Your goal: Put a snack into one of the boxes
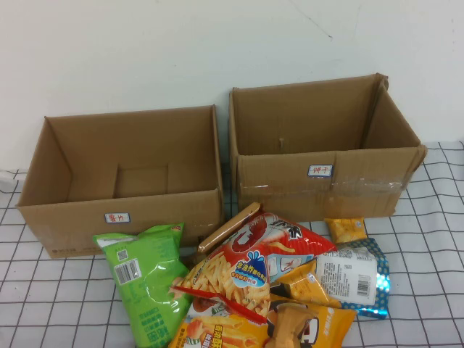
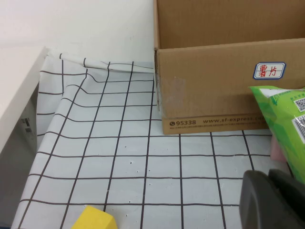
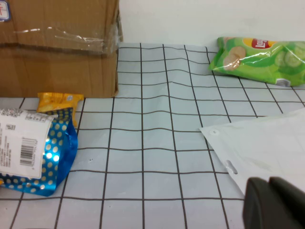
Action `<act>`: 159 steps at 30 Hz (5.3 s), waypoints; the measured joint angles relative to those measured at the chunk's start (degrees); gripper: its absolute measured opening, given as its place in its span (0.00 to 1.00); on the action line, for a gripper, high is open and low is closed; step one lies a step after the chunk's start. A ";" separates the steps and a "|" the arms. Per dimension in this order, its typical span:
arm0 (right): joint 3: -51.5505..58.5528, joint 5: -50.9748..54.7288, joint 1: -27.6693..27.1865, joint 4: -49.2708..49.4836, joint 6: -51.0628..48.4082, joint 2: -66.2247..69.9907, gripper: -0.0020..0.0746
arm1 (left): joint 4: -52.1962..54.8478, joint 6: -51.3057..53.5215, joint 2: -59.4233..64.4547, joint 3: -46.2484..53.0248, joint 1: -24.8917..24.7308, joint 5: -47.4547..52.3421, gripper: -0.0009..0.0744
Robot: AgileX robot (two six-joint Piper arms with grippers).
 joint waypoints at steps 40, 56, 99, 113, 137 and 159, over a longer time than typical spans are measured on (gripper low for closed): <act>0.00 0.00 0.00 0.00 0.00 0.00 0.02 | 0.00 0.00 0.00 0.00 0.00 0.00 0.01; 0.00 0.00 0.00 1.88 0.00 0.00 0.02 | -42.14 -13.53 0.00 0.33 0.00 -17.78 0.01; 0.00 -0.32 0.00 2.74 0.00 0.00 0.02 | -3.95 21.93 71.89 -56.71 -37.69 24.30 0.02; 0.00 -0.32 0.00 2.74 0.00 0.00 0.02 | 2.50 9.30 94.85 -73.55 -46.38 23.86 0.85; 0.00 -0.32 0.00 2.84 0.00 0.00 0.03 | 10.93 0.88 120.44 -88.84 -46.50 28.43 0.86; 0.00 -0.32 0.00 4.04 0.00 0.00 0.03 | 3.82 2.55 107.36 -92.30 -46.62 39.65 0.49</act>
